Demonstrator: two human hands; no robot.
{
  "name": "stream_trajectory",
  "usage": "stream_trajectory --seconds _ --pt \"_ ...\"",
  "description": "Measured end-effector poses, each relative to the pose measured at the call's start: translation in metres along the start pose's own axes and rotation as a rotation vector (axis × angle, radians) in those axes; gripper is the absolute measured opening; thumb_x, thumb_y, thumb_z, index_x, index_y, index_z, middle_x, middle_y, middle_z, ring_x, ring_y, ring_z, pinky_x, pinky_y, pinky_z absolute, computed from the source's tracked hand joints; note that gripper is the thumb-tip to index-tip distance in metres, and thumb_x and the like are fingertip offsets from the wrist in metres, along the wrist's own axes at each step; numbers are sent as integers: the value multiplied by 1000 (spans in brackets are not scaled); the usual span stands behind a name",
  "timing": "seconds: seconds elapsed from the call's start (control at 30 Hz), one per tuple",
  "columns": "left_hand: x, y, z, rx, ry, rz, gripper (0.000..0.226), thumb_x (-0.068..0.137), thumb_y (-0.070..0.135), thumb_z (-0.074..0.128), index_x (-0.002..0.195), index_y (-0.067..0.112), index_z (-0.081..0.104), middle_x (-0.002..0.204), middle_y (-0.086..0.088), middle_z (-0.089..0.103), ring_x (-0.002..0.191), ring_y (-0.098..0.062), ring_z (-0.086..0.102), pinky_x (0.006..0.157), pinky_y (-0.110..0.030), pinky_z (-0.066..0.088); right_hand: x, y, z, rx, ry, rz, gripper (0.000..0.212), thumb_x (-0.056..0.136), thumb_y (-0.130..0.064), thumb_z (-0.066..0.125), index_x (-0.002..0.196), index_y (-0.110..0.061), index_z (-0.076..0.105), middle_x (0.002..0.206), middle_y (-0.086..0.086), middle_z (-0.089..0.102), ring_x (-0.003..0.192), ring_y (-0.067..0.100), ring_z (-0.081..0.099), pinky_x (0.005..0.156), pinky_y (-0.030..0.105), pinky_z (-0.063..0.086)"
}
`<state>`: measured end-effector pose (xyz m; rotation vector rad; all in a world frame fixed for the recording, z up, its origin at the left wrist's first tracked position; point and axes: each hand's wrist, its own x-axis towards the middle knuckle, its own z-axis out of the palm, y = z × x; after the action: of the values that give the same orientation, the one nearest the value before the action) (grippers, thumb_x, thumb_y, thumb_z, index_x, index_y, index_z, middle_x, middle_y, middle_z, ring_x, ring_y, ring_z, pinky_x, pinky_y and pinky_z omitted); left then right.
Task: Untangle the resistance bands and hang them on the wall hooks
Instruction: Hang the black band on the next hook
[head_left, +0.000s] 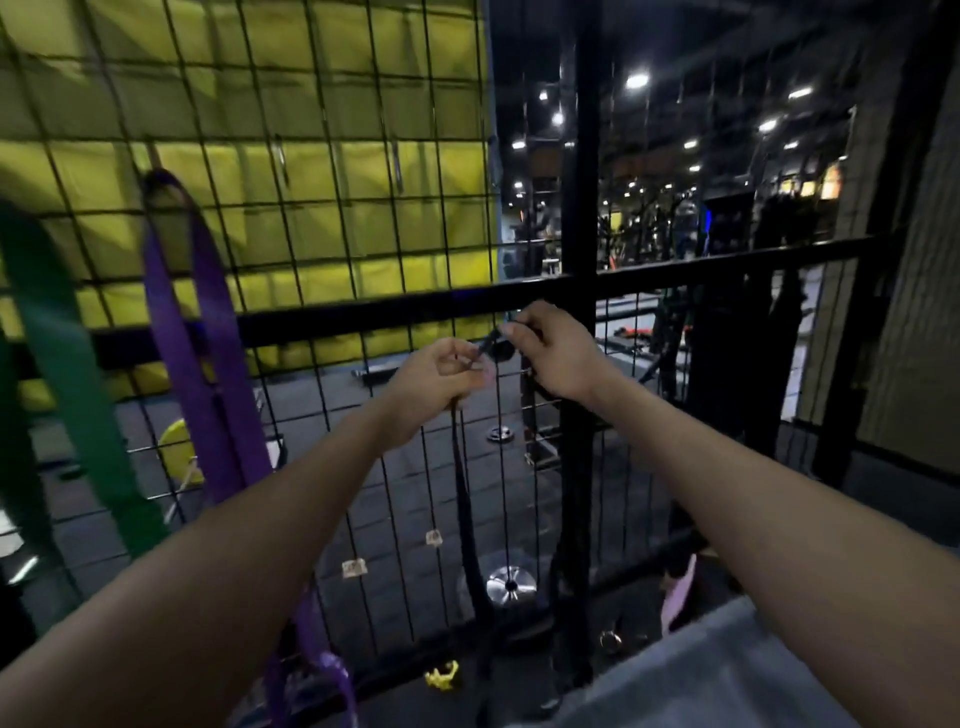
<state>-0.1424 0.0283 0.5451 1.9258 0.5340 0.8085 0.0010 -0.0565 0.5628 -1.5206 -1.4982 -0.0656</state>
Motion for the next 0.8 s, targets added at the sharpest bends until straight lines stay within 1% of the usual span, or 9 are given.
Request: stream_trajectory --seconds 0.07,0.17,0.23,0.3,0.4,0.47,0.57,0.67,0.8 --pt "-2 0 -6 -25 -10 5 11 87 13 62 92 18 54 74 9 62 73 -8 55 80 -31 48 10 -9 -1 88 46 19 18 97 -24 46 91 -7 47 68 -8 41 60 4 39 50 10 33" --pt "-4 -8 -18 -5 -59 -12 10 88 18 61 97 18 55 87 5 61 86 -13 57 90 -36 48 26 -12 -2 202 105 75 21 98 -27 43 98 -6 46 69 -6 43 60 9 40 52 21 31" --pt "-2 -14 -28 -22 -62 -17 12 89 18 60 99 17 54 87 4 58 81 -12 55 87 -37 49 37 -10 0 290 122 118 18 98 -28 42 97 -10 43 69 -2 44 56 11 39 51 24 30" --pt "4 -14 -37 -111 -13 2 13 91 12 57 102 13 51 84 0 55 73 -12 51 77 -34 50 48 -10 3 351 141 173 17 98 -28 43 98 -11 44 72 1 47 60 14 43 52 28 36" --pt "19 0 -56 -225 169 73 8 90 8 57 96 11 52 78 -2 54 66 -13 49 58 -24 50 67 -11 8 395 138 183 11 96 -22 49 98 -11 48 77 -1 50 65 14 48 57 25 42" --pt "33 16 -70 -269 258 118 5 90 11 57 95 12 55 75 -2 55 63 -12 49 49 -18 47 77 -15 13 426 45 207 17 91 -22 57 105 -14 51 78 -2 51 61 11 48 53 22 38" --pt "51 35 -88 -255 273 152 8 90 16 59 97 14 59 81 2 60 70 -8 52 54 -18 45 90 -30 27 432 -123 174 38 84 -36 66 113 -14 54 86 3 60 59 12 48 54 27 38" --pt "66 44 -101 -209 226 207 5 89 16 61 93 19 61 84 5 63 74 -6 55 60 -21 44 108 -49 40 497 -28 76 22 88 -27 62 101 -10 59 77 5 60 53 10 44 52 26 37" --pt "74 37 -126 -145 199 209 21 83 13 67 101 19 59 88 3 66 72 -7 59 60 -16 46 137 -68 52 500 93 -11 12 91 -17 58 85 -9 65 75 14 55 61 16 43 59 30 37"
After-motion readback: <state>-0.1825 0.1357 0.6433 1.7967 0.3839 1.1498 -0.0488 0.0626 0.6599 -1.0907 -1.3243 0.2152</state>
